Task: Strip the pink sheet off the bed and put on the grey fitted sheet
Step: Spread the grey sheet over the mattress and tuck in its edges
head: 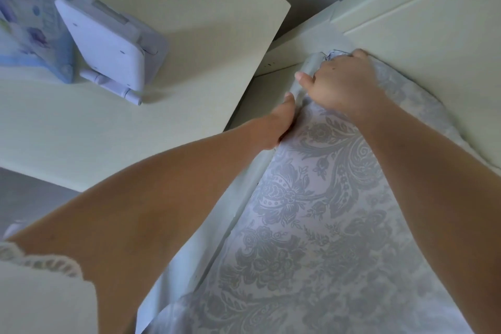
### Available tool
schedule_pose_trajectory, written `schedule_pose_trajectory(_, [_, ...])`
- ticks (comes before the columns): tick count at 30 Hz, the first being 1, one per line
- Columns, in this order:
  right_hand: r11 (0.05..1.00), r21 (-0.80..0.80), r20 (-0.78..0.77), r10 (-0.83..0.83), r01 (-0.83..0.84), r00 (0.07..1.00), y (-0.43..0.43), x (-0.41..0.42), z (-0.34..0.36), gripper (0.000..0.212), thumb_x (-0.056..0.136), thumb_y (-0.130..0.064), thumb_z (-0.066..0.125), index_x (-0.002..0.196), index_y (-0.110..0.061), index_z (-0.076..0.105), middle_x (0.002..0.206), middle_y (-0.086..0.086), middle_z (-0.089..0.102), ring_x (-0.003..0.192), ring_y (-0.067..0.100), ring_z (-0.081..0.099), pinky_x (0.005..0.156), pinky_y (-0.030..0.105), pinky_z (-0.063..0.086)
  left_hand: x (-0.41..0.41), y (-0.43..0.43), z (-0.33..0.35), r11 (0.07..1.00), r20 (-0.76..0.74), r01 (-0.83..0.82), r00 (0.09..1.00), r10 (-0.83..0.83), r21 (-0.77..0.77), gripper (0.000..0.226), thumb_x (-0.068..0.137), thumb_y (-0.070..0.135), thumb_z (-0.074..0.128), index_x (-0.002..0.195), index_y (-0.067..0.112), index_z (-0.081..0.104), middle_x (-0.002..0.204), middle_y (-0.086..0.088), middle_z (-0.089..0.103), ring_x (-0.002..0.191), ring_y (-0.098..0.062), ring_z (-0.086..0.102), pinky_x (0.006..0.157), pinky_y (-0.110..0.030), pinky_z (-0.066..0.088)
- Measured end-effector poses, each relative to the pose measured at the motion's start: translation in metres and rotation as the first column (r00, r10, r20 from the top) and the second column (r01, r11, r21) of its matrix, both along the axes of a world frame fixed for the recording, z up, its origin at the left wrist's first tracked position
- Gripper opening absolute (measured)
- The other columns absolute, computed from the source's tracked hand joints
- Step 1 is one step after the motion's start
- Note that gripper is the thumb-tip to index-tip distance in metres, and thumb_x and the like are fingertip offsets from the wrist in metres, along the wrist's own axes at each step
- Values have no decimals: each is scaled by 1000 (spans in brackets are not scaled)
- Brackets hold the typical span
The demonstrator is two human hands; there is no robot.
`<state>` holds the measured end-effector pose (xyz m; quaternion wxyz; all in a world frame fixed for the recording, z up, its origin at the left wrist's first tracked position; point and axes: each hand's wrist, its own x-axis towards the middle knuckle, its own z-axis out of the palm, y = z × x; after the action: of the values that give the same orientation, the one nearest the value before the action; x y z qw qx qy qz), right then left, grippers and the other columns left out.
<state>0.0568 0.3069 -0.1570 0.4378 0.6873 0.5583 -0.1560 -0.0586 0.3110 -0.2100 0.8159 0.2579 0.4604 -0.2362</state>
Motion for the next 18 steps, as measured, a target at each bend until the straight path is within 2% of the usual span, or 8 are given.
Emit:
schedule_pose_trajectory(3, [1000,-13,-6,-28,28,1000,3,3,0,81,97,-54,4,106,-3,66,110,17,65,106,25,57,98,38,27,-12,0,1,982,-84,-191,978,190,-3,75,94,63,15,110,7,62,101,-7,64,83,-21,61,77,-29,50])
schedule_pose_trajectory(4, [999,-5,-12,-41,41,999,2,4,0,80,97,-54,6,103,-2,67,109,17,65,105,26,57,98,38,27,-18,-1,3,962,-141,-274,952,273,8,71,95,60,20,104,5,63,96,-8,66,78,-22,62,74,-30,51])
schedule_pose_trajectory(6, [994,55,-44,-92,94,995,2,4,5,73,99,-52,11,96,-4,67,102,18,66,101,28,58,97,39,29,-36,-6,8,917,-220,-390,890,400,88,55,95,47,31,95,3,63,92,-12,69,82,-26,66,81,-34,53])
schedule_pose_trajectory(8, [961,234,-125,-123,150,985,3,-1,16,60,100,-45,19,88,-7,65,94,18,66,89,33,58,88,39,35,-58,-12,13,907,-196,-357,895,401,223,42,93,36,38,81,6,65,86,-11,69,80,-25,64,85,-36,51])
schedule_pose_trajectory(10, [873,454,-204,-91,176,975,0,-20,30,54,97,-41,22,80,-6,61,85,19,65,75,35,53,78,38,37,-85,-20,18,917,-102,-293,938,330,271,36,93,30,40,76,11,65,84,-7,70,80,-21,62,87,-36,49])
schedule_pose_trajectory(12, [788,556,-324,-87,264,942,-12,-56,44,48,93,-38,29,85,-7,64,87,14,66,81,34,54,74,36,36,-117,-33,24,943,-54,-196,974,218,270,28,93,24,42,77,14,62,82,-4,68,80,-20,61,86,-34,49])
schedule_pose_trajectory(15, [777,417,-600,-153,471,785,-51,-135,58,46,88,-39,32,90,-11,68,89,5,68,87,26,58,73,36,44,-183,-63,32,961,-73,-34,996,56,273,15,80,20,50,73,13,61,82,-5,66,85,-22,59,87,-36,49])
schedule_pose_trajectory(18, [877,178,-691,-211,446,691,-112,-212,61,40,90,-38,34,90,-18,68,88,-1,68,89,22,59,78,35,45,-264,-107,38,944,-101,121,990,-94,306,18,74,12,49,69,17,66,84,-2,65,85,-18,57,89,-35,47])
